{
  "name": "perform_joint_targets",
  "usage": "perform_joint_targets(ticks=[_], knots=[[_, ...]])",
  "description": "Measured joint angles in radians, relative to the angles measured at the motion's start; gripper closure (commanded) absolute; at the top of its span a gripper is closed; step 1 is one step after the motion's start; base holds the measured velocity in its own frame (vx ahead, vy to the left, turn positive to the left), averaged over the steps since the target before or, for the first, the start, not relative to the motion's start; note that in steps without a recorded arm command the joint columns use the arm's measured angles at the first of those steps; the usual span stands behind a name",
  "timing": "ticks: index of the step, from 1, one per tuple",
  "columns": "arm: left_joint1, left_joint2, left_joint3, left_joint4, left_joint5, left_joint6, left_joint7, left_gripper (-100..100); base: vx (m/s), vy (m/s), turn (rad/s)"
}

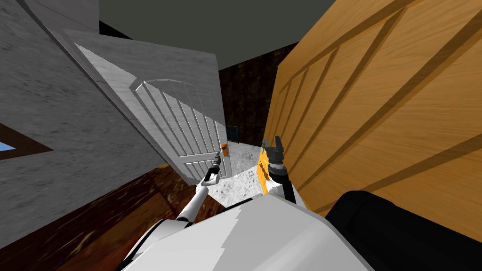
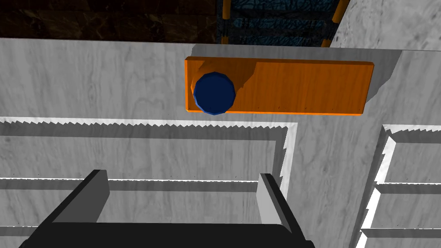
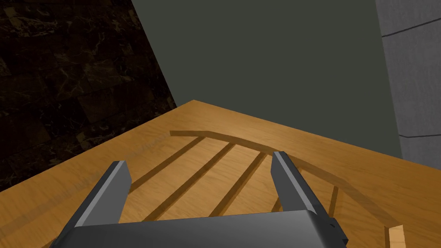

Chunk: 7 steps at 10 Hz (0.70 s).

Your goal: Push the door open

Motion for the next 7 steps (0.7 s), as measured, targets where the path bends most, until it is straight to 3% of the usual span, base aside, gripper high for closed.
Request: perform_joint_targets(ticks=[6,7], knots=[[-0.003,0.002,0.013,0.015,-0.001,-0.019,-0.002,-100,0.229,-0.052,-0.029],[-0.005,-0.002,0.015,0.019,-0.001,-0.022,-0.001,-100,0.093,-0.011,-0.002]])
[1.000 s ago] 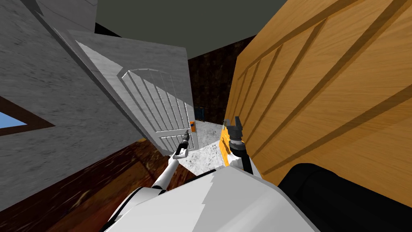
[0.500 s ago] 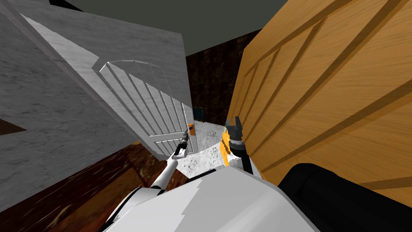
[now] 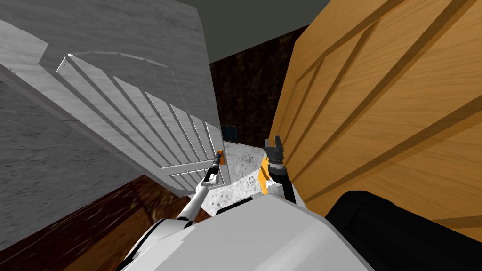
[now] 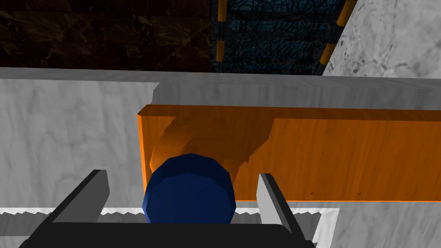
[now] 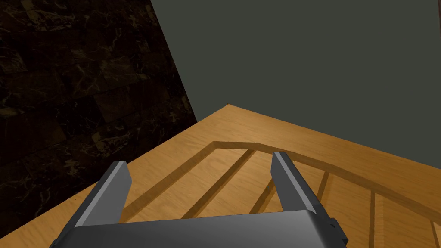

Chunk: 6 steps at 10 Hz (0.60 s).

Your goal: Push the door open

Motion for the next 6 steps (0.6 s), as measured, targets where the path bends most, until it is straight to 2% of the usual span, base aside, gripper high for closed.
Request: perform_joint_targets(ticks=[1,6], knots=[[-0.001,0.0,0.0,0.0,0.0,-0.001,0.0,100,-0.01,0.001,0.008],[0.002,0.0,0.0,0.002,0.0,0.001,0.0,100,-0.019,0.002,-0.002]])
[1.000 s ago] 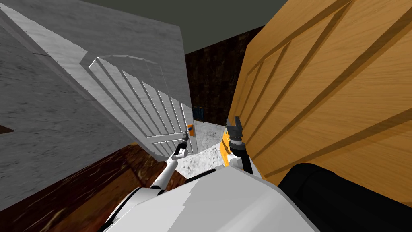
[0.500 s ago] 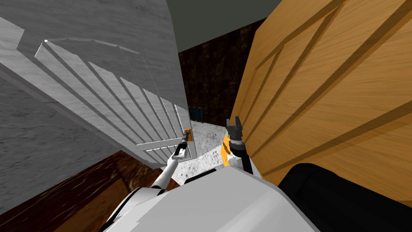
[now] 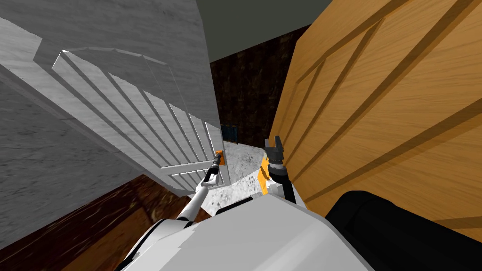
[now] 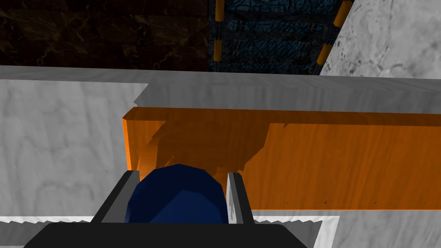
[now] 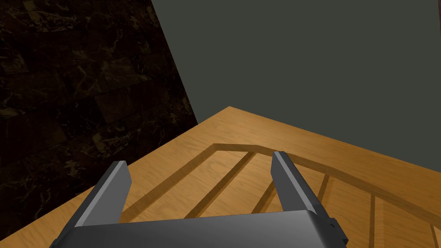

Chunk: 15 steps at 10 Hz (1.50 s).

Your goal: Push the door open

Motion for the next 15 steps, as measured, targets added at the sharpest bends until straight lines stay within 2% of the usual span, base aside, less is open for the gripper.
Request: perform_joint_targets(ticks=[2,4,5,7,8,9,10,11,12,15], knots=[[-0.003,-0.005,0.011,0.014,0.008,-0.001,-0.015,100,0.106,-0.022,0.042],[-0.029,-0.011,0.034,0.071,0.027,-0.025,-0.047,100,0.16,-0.009,0.042],[-0.032,-0.01,0.045,0.067,0.034,-0.026,-0.062,100,0.141,-0.022,0.031],[-0.056,-0.028,0.08,0.091,0.052,-0.038,-0.103,100,0.2,-0.027,0.114],[-0.051,-0.026,0.104,0.073,0.064,-0.031,-0.13,100,0.135,-0.001,0.091],[-0.068,-0.019,0.113,0.1,0.07,-0.046,-0.135,100,0.06,0.005,0.013],[-0.085,-0.019,0.119,0.13,0.076,-0.064,-0.133,-100,-0.03,0.022,-0.147],[-0.072,-0.012,0.126,0.106,0.092,-0.062,-0.15,-100,-0.085,0.025,-0.085],[-0.08,-0.01,0.128,0.117,0.102,-0.066,-0.162,-100,-0.131,0.009,-0.175],[-0.099,-0.006,0.151,0.146,0.168,-0.099,-0.224,-100,-0.153,0.019,-0.164]])
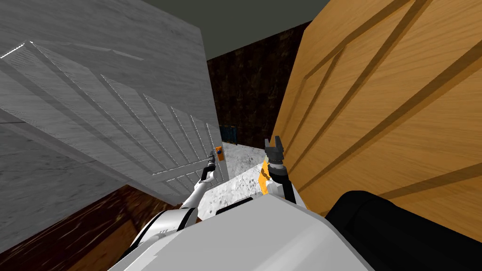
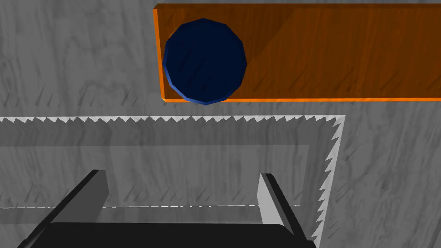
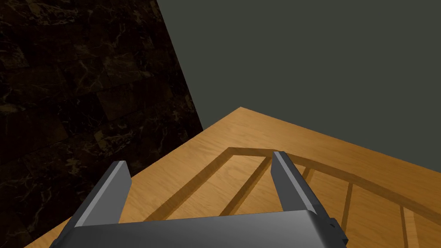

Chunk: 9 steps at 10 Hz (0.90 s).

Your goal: Push the door open

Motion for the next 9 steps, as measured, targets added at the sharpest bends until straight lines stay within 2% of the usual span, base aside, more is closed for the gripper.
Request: perform_joint_targets(ticks=[2,4,7,9], knots=[[-0.004,-0.004,0.017,0.003,0.046,-0.018,-0.048,-100,-0.153,0.004,-0.187],[-0.015,-0.012,0.027,0.026,0.085,-0.043,-0.084,-100,-0.122,0.009,-0.133],[-0.031,-0.031,0.046,0.052,0.146,-0.075,-0.139,-100,-0.112,0.0,-0.149],[-0.04,-0.052,0.058,0.066,0.184,-0.093,-0.177,-100,-0.107,-0.006,-0.128]])
